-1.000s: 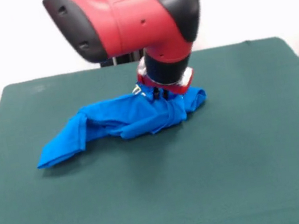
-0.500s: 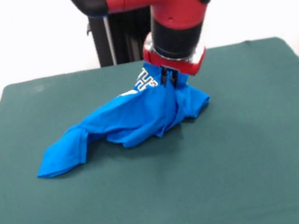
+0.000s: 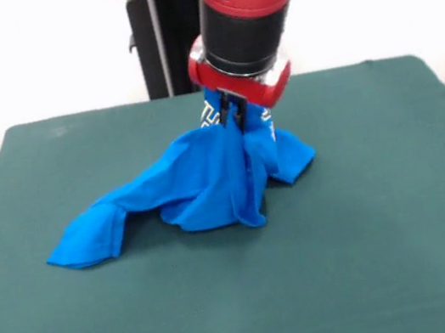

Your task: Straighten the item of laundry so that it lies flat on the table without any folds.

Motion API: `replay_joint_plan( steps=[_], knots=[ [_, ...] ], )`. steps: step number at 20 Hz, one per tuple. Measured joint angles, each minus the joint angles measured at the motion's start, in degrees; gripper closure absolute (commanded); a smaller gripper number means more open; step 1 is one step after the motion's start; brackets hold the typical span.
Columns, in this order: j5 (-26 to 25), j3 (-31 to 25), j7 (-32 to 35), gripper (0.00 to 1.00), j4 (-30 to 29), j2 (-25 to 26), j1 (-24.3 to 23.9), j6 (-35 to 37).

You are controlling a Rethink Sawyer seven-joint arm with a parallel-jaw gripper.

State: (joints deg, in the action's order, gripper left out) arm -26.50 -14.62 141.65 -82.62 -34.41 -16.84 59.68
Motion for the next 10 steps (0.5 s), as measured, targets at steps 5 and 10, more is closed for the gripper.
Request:
replay_joint_plan(
  steps=[5, 10],
  knots=[
    [-0.61, 2.24, 0.0, 1.0, 4.97, 1.59, 1.83, 0.01],
    [-0.74, 4.5, 0.0, 1.0, 10.34, 3.88, 3.31, 0.02]
  ],
)
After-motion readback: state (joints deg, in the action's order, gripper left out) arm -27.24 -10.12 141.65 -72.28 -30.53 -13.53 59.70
